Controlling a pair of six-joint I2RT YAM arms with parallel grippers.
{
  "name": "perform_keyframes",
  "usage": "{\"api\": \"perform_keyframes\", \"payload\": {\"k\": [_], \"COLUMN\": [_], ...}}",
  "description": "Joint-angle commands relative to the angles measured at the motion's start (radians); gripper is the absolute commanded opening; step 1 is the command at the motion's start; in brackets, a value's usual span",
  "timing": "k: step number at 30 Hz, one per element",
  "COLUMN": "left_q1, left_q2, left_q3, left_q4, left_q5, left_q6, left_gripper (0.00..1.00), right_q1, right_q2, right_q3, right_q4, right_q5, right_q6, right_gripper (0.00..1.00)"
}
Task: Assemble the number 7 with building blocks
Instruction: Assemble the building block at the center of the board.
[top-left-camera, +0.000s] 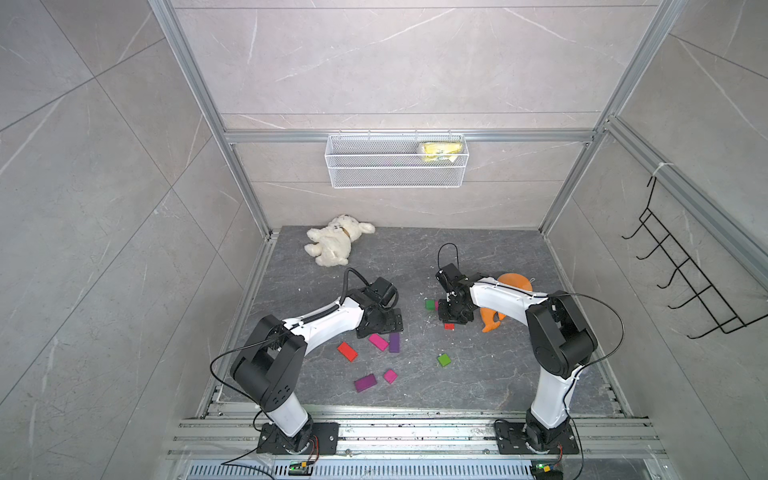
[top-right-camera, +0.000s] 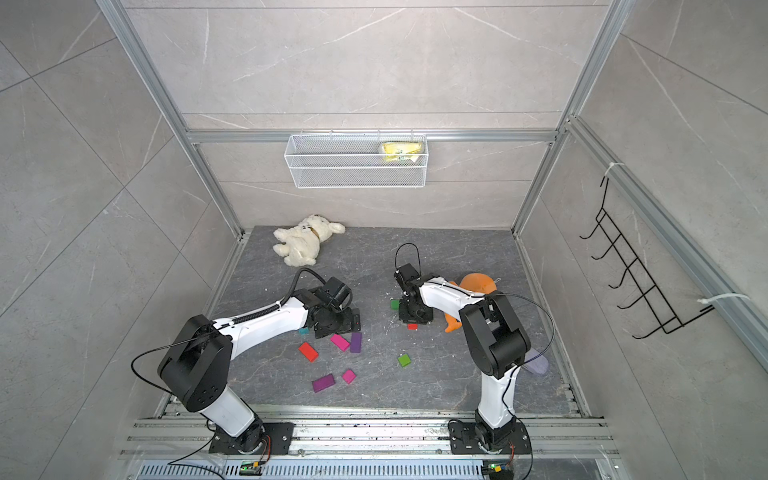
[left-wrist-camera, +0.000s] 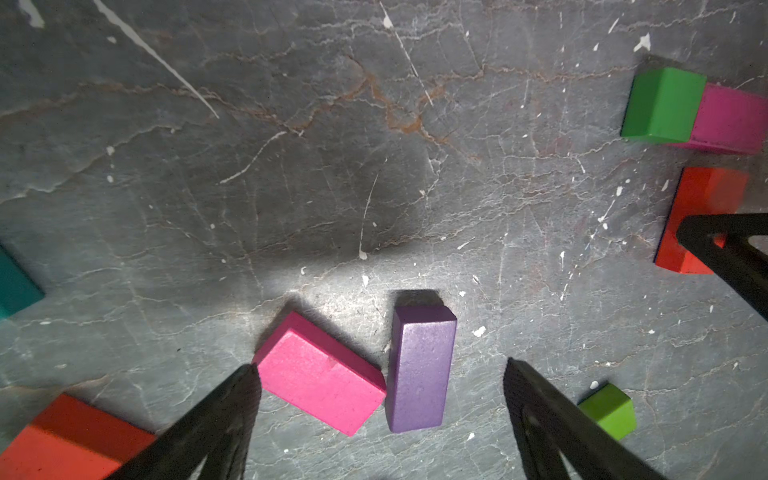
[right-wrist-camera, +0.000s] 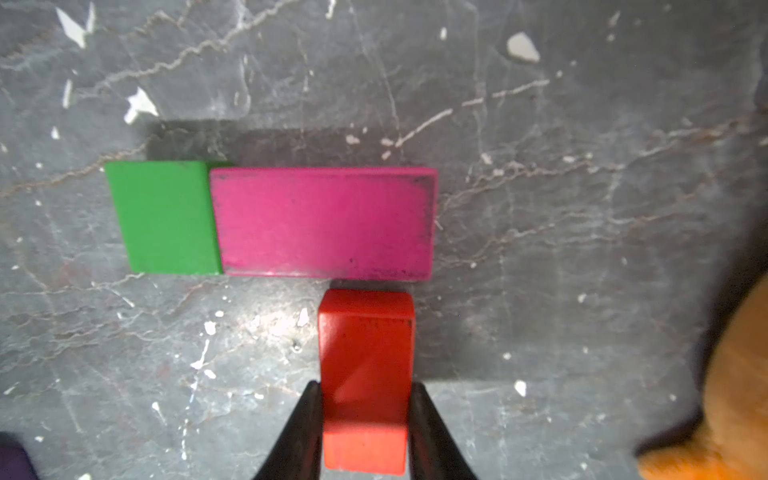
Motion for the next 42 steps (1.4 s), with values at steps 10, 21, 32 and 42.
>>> {"api": "perform_keyframes", "payload": {"k": [10, 21, 32, 42], "left_q1": [-0.004, -0.004, -0.003, -0.003], "left_q2": [-0.026, -0.043, -0.049, -0.05], "left_q3": [-0.009, -0.027, -0.038, -0.044], "left_q4": [0.004, 0.013, 0.012, 0.012], "left_q5": [0.002, -0.003, -0.006, -0.007], "left_q6": [0.0, -0.015, -0.018, -0.019], "left_gripper": [0.95, 0.95, 0.95, 0.95], "right_q1": [0.004, 0.003, 0.005, 0.002], "right_q2": [0.032, 0.008, 0.025, 0.042], "right_q3": [0.033, 0.036, 0.052, 0.063], "right_q4": [-0.044, -0.055, -0.057, -0.066], "right_q5": [0.044, 0.061, 0.054, 0.056], "right_q6": [-0.013, -0.018, -0.028, -0.025], "right_gripper": [0.41, 0.4, 0.37, 0.36]}}
